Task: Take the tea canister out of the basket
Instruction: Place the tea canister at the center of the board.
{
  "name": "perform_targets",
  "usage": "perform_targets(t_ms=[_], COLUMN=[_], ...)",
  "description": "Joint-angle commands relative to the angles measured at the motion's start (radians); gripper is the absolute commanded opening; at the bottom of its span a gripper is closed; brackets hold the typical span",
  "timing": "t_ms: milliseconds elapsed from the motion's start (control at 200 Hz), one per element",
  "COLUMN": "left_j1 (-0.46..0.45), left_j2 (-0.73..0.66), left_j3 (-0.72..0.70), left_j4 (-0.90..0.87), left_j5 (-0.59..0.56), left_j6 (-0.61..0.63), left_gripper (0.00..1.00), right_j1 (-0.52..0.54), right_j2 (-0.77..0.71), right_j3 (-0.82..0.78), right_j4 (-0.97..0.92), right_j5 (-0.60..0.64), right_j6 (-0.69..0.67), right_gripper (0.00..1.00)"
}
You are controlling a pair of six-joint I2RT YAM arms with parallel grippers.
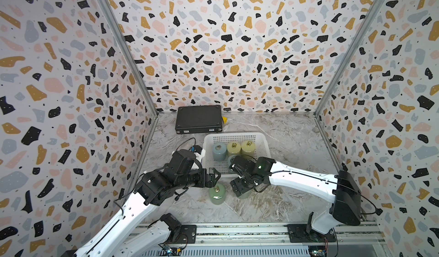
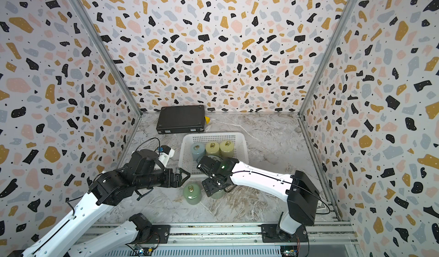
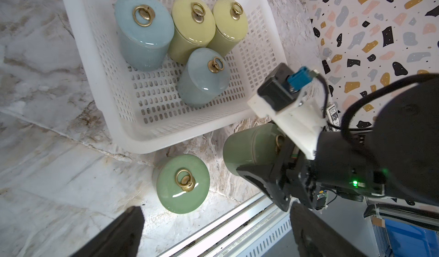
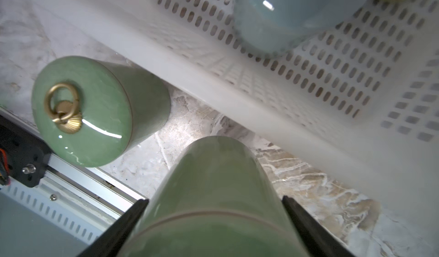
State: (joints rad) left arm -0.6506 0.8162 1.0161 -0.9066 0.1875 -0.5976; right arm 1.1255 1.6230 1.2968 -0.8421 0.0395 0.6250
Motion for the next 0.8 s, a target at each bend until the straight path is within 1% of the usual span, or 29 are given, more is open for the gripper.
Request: perform_targets(t_ms=[0,145,531,796], left_j1=[0.005,0.005,0.005,0.005], left_j2=[-0.026,-0.032,-0.054,-0.054], left_j3=[-0.017,-0.025,-0.034,-0.034], left_j4=[-0.014,-0.018,-0.04,-0.039], left_j5=[0.012,0.017,0.01,0.007], left_j6=[-0.008,-0.011,-0.015,-0.016], left_gripper=[1.0,1.0,1.0,1.0], right_j1=[0.018,0.024,0.025,0.025], right_j2=[-0.007,0.038,0.089,0.124], right_j3=[0.033,0.029,-0.045,-0.045], right_j4=[0.034,0.047,0.141,0.156], right_j5=[0.019,0.034,0.069,0.057], right_j6=[0.015,0.007,0.013,0.006], right_gripper=[0.77,0.77,0.78,0.8])
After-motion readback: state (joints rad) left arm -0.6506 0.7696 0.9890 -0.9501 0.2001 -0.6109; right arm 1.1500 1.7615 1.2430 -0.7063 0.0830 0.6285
